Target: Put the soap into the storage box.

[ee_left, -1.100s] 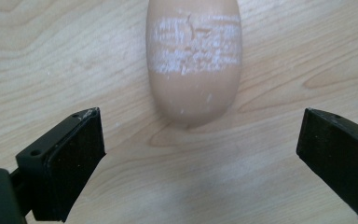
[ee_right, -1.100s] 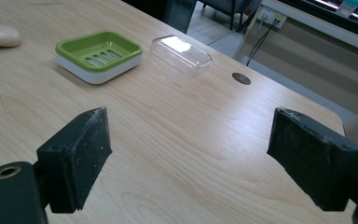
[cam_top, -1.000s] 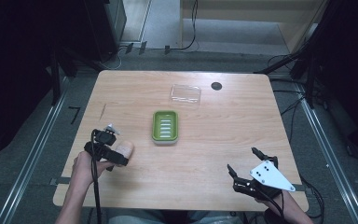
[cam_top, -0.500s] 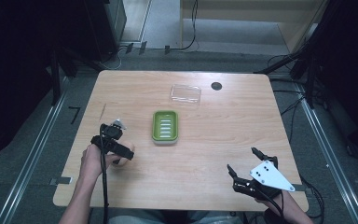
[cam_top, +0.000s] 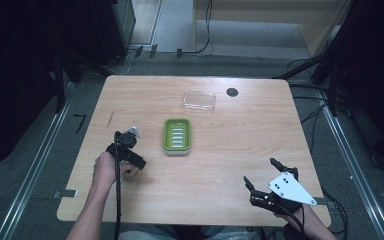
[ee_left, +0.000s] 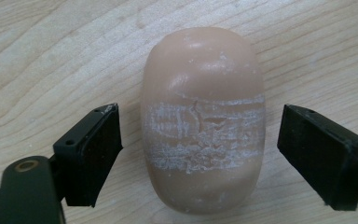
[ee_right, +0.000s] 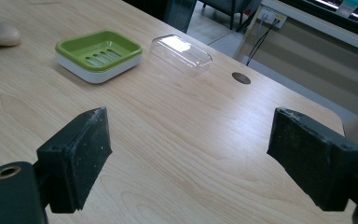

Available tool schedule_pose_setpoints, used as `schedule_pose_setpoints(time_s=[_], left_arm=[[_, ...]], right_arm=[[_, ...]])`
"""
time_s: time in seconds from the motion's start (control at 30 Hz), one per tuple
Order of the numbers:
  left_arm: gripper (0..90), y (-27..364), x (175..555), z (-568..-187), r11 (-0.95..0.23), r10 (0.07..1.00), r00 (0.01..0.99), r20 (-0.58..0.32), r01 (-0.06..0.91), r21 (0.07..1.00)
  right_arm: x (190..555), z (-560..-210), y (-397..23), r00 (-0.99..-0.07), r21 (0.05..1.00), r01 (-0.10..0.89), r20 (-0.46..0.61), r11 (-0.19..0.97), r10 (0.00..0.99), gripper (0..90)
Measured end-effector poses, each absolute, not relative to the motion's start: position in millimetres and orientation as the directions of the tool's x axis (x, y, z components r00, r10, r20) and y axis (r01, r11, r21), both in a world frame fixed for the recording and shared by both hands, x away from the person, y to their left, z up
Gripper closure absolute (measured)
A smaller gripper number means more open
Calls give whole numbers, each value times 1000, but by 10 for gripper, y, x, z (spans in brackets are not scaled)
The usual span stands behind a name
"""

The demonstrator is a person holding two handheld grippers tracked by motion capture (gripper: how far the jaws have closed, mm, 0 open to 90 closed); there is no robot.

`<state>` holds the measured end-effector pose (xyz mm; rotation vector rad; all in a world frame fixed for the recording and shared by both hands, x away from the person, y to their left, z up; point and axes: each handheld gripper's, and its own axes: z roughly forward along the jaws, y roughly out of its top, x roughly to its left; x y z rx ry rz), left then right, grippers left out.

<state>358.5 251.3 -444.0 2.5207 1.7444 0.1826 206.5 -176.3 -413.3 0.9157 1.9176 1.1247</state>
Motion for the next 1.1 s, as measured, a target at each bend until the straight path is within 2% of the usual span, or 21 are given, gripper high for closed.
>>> schedule_pose_setpoints(time_s=[0.43, 1.1], left_arm=[[326, 2499, 3569, -4479, -351, 936, 346, 61, 930, 109], [337, 2521, 3557, -4504, -334, 942, 331, 46, 936, 114]], right_arm=[[2061, -4132, -1767, -486, 906, 216, -223, 363, 845, 131], [2054, -4132, -1770, -487, 906, 210, -228, 367, 843, 131]])
